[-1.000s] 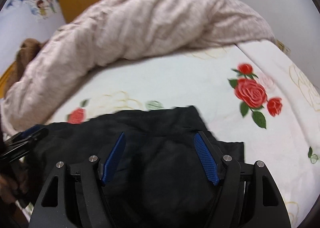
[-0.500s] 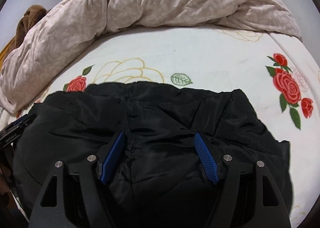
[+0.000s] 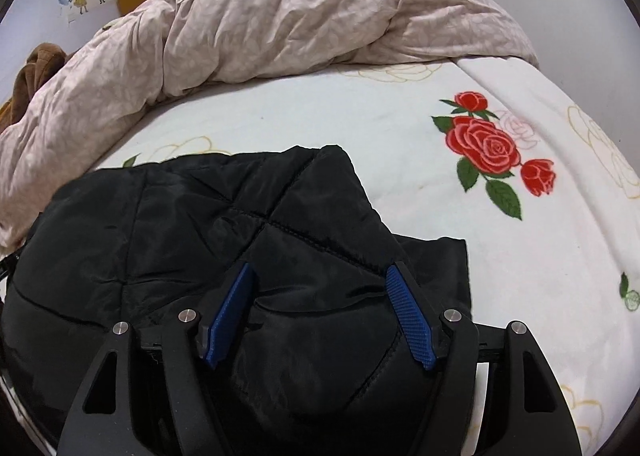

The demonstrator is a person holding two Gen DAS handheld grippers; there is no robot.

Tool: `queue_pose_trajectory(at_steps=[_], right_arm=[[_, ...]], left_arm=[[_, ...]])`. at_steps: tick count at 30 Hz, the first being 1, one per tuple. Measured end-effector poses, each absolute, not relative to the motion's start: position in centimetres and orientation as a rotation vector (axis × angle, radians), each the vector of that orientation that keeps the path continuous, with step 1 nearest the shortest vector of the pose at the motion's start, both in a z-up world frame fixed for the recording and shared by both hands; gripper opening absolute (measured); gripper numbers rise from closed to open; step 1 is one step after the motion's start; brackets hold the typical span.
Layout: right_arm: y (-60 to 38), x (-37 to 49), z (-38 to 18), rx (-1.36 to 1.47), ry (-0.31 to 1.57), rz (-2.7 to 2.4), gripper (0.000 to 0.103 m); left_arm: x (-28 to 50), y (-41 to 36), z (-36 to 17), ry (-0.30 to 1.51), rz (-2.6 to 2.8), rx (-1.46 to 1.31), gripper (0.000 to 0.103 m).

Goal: Fold large clothes

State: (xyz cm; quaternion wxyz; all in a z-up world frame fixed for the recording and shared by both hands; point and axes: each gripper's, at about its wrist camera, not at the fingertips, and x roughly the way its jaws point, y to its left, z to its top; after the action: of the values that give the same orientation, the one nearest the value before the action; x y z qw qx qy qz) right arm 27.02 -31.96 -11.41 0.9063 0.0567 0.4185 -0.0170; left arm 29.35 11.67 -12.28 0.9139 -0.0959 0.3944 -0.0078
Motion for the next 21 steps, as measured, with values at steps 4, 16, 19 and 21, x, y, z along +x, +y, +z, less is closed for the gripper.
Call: queue_pose_trajectory(at_steps=[4, 16, 19, 21], right_arm=[[-32.0, 27.2, -11.9, 0.123, 0.859, -0.033, 0.069], [-31.3, 24.2, -6.8, 0.117, 0.848, -0.063, 0.068], [-30.7, 21.5, -4.8, 0.108, 0.81, -0.057, 0.068], [-30.2, 19.5, -4.1, 0.116, 0.799, -0.041, 0.068]], left_arm=[[29.3, 11.9, -12.7, 0.804, -0.023, -0.215, 0.082], [26.4, 11.8, -7.7, 0.815, 0.005, -0.176, 0.08], [23.5, 11.3, -5.7, 0.785, -0.004, -0.158, 0.08], [21.4, 10.8, -5.0, 0.775, -0.013, -0.151, 0.08]])
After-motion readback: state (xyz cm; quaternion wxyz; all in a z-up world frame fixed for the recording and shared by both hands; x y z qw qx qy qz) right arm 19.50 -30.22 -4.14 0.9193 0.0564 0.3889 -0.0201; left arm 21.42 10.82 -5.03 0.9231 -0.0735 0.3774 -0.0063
